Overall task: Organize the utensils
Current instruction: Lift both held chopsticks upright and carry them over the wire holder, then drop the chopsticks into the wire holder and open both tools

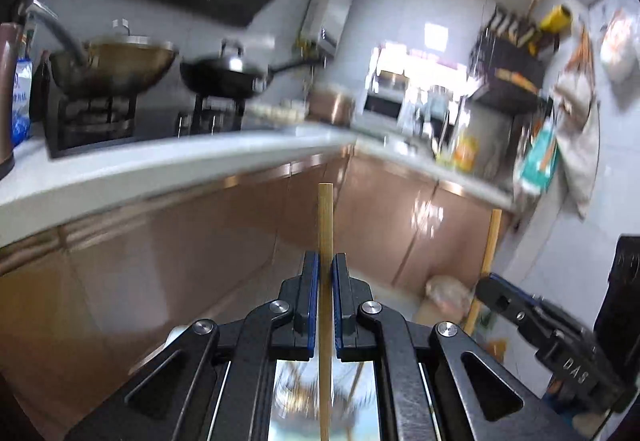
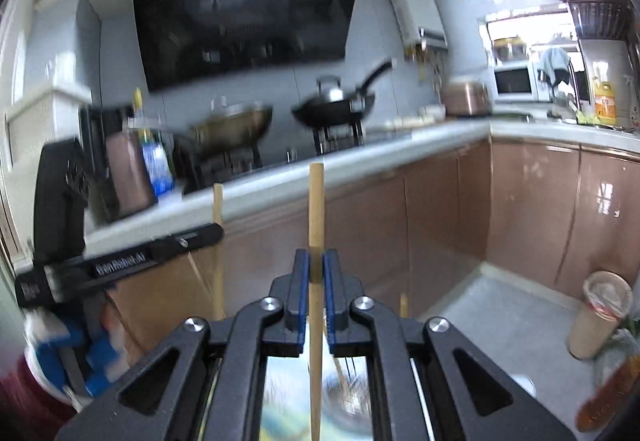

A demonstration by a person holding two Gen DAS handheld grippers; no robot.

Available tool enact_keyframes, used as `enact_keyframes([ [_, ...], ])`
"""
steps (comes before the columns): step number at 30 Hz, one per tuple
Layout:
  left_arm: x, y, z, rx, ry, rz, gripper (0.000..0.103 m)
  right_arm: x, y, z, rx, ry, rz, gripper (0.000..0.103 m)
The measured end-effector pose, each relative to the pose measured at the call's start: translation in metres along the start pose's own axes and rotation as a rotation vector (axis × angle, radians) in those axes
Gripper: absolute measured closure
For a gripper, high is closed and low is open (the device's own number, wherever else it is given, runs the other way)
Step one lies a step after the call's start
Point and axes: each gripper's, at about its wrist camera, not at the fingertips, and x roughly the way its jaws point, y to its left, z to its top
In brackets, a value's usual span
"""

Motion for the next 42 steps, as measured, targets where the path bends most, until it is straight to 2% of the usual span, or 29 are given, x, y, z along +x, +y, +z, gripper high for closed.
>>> enact_keyframes([
  [4,0.019,0.0,-0.01,-0.036,-0.128,0.015,0.097,0.016,-0.017,-0.012,0.003,-0.118,-0.026,0.097],
  [6,0.03,0.005,-0.021,-0.076,-0.185,0.005,0.097,0.025,-0.026,-0.023,0.014,-0.148,-0.038,0.097],
  [8,0.039,0.005,-0.036,-0.075,-0.252,0.046,0.097,0.039,-0.037,-0.04,0.037,-0.17,-0.053,0.097],
  [11,0.053,0.004,-0.055,-0.074,-0.295,0.082,0.097,0.057,-0.048,-0.061,0.04,-0.171,-0.09,0.097],
  [21,0.106,-0.002,-0.117,-0.049,-0.304,0.203,0.097,0.083,-0.055,-0.121,-0.019,-0.132,-0.209,0.097],
  [24,0.117,0.0,-0.129,-0.054,-0.274,0.227,0.097,0.085,-0.056,-0.131,-0.025,-0.116,-0.222,0.096],
  [29,0.123,-0.002,-0.148,-0.007,-0.236,0.263,0.097,0.084,-0.057,-0.146,-0.03,-0.08,-0.228,0.096],
  [35,0.127,-0.001,-0.159,0.024,-0.181,0.285,0.097,0.087,-0.061,-0.163,-0.035,-0.015,-0.237,0.096],
  [42,0.131,0.008,-0.162,0.031,-0.115,0.302,0.096,0.079,-0.066,-0.166,-0.032,0.012,-0.239,0.095],
])
